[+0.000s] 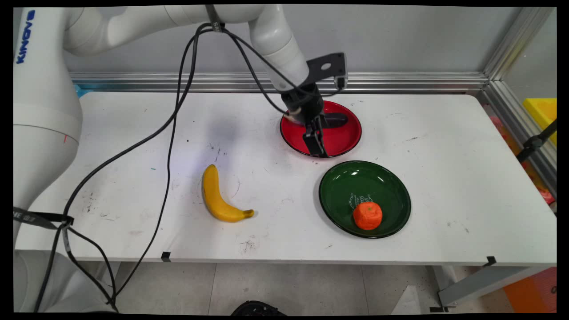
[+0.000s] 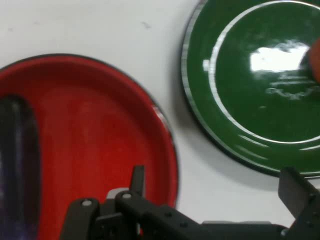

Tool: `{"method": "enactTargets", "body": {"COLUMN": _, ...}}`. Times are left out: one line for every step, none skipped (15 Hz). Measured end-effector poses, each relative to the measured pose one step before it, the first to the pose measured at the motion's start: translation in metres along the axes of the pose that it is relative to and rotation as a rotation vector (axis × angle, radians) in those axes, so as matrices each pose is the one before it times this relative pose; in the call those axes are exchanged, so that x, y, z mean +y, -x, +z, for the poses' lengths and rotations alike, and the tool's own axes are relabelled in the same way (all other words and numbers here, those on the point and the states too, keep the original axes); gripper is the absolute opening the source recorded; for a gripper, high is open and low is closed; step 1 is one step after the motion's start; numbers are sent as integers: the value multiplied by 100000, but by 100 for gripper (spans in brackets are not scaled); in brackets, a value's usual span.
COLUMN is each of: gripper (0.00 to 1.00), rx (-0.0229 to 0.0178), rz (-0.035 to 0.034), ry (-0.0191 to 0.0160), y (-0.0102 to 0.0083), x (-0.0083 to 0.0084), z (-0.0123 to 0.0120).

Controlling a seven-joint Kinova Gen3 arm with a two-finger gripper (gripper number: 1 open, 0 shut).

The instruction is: Pick up the mandarin from the green plate

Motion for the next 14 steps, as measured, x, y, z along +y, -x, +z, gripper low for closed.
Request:
{"method": "enactTargets", "body": {"gripper": 100, "rx": -522, "rz": 1319, "ry": 438, "y": -221, "x": 927, "z": 63}}
{"method": "enactTargets", "body": {"gripper": 100, "rx": -301, "rz": 1273, "ry": 351, "y": -286, "x": 968, "z": 115}}
{"method": "enactTargets", "body": {"gripper": 100, "rx": -106, "rz": 940, "ry": 254, "y": -278, "x": 796, "z": 135}}
{"method": "enactTargets", "body": {"gripper": 100, "rx": -16, "rz": 970, "ry": 309, "y": -361, "x": 916, "z": 194}}
{"method": "enactTargets", "body": {"gripper": 100, "rx": 166, "rz": 861, "ry": 257, "y": -395, "x": 913, "z": 246}}
{"method": "enactTargets", "body": {"gripper": 100, "rx": 266, "rz": 620, "ry": 112, "y": -391, "x": 784, "z": 276}}
{"method": "enactTargets", "body": {"gripper": 100, "rx": 285, "rz": 633, "ry": 79, "y": -394, "x": 782, "z": 295}}
{"method": "enactTargets", "body": {"gripper": 100, "rx": 495, "rz": 566, "ry": 26, "y": -487, "x": 748, "z": 343}}
{"method": "enactTargets", "body": {"gripper": 100, "rx": 523, "rz": 347, "ry": -34, "y": -452, "x": 586, "z": 319}}
{"method": "enactTargets", "body": {"gripper": 100, "rx": 611, "rz": 350, "ry": -77, "y": -499, "x": 642, "z": 352}}
{"method": "enactTargets", "body": {"gripper": 100, "rx": 704, "rz": 314, "ry": 26, "y": -529, "x": 581, "z": 374}}
{"method": "enactTargets", "body": {"gripper": 100, "rx": 581, "rz": 177, "ry": 26, "y": -408, "x": 447, "z": 308}}
{"method": "enactTargets", "body": {"gripper": 100, "rx": 383, "rz": 62, "ry": 27, "y": -246, "x": 272, "z": 204}}
{"method": "enactTargets", "body": {"gripper": 100, "rx": 545, "rz": 91, "ry": 121, "y": -334, "x": 387, "z": 305}}
